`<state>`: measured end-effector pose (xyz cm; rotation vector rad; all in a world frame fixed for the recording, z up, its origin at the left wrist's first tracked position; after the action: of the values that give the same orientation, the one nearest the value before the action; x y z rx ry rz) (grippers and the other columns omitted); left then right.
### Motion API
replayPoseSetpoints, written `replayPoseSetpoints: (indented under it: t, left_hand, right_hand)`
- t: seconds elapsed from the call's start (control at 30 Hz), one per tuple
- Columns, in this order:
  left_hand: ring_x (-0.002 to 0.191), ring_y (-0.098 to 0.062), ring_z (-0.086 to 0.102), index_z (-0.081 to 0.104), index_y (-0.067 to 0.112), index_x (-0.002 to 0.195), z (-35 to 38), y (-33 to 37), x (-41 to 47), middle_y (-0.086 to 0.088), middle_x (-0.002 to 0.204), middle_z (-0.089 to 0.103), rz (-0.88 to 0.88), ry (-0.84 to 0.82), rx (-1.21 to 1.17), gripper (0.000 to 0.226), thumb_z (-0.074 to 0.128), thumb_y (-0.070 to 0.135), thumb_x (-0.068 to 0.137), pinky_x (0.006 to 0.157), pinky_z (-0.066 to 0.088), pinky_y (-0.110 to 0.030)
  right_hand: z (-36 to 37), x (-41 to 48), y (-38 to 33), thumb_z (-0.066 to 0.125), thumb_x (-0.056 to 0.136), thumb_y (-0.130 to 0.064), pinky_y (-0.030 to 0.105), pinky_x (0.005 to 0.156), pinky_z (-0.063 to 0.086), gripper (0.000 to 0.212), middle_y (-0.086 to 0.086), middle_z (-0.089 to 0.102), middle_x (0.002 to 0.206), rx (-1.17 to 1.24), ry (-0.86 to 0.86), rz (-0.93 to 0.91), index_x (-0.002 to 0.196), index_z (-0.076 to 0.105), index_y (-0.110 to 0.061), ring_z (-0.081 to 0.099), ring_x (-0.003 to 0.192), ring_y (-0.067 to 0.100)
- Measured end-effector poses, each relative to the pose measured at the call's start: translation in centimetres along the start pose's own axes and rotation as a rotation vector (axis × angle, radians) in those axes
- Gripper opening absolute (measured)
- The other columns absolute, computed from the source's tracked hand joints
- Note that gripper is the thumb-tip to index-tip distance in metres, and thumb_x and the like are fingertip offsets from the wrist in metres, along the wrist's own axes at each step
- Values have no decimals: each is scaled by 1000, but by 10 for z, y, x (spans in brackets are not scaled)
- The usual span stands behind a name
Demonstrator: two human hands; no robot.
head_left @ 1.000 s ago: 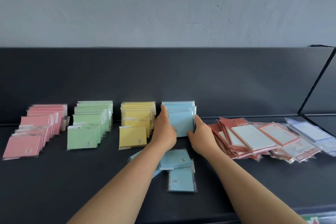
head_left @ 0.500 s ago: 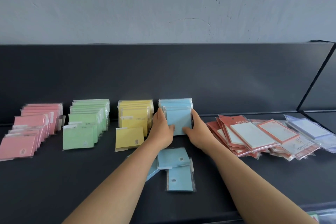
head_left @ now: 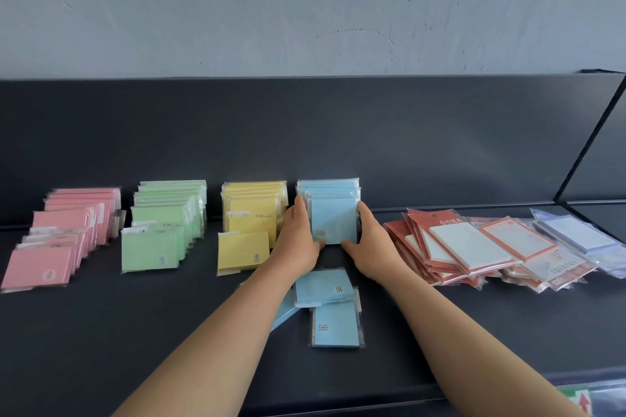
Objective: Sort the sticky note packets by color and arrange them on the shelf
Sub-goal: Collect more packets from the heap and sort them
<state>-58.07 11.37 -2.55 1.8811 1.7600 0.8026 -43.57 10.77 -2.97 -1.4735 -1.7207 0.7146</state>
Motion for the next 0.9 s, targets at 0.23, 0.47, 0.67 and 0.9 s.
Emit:
replayPoseSetpoints:
  t: [0.23, 0.47, 0.67, 0.9]
  left_hand:
    - [137, -21, 31, -1, 15, 153, -1, 0, -3, -5, 152, 24, 2, 2, 17, 90, 63, 13, 90, 108, 30, -29]
    - [133, -22, 37, 16, 14, 149, -7, 8, -9, -5, 146, 32, 32, 61, 3, 76, 64, 16, 90, 107, 35, -33]
    - [138, -18, 30, 12, 13, 152, -28, 15, -20, -3, 151, 28, 77, 112, -19, 74, 59, 17, 94, 102, 23, -18]
    - [130, -30, 35, 27, 14, 146, -84, -34, -49, -11, 141, 38, -130, 231, 229, 73, 67, 32, 88, 104, 35, -38]
  right_hand:
    - [1, -1, 4, 61, 85, -8, 25, 88, 42, 51, 0, 53, 127, -17, 27, 30, 130, 40, -21, 51, 116, 17]
    - [-2, -5, -7, 64, 86, -13, 22, 96, 35, 59, -3, 43, 134, -63, 26, -57, 137, 34, -18, 42, 123, 13]
    - [-5, -8, -22, 64, 89, -15, 27, 106, 34, 65, -1, 37, 140, -130, 40, -110, 142, 27, -15, 36, 130, 16]
    - [8, -23, -62, 58, 94, -20, 29, 111, 29, 53, 2, 37, 146, -244, 37, -196, 142, 38, -14, 33, 136, 19]
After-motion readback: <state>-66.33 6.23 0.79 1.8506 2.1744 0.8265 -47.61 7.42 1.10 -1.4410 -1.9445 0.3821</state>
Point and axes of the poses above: each hand's wrist, its own x-axis towards the middle knuckle, its own z-axis out of the palm, y = z × x, the point moved 3 cm from there along x, towards the middle knuckle
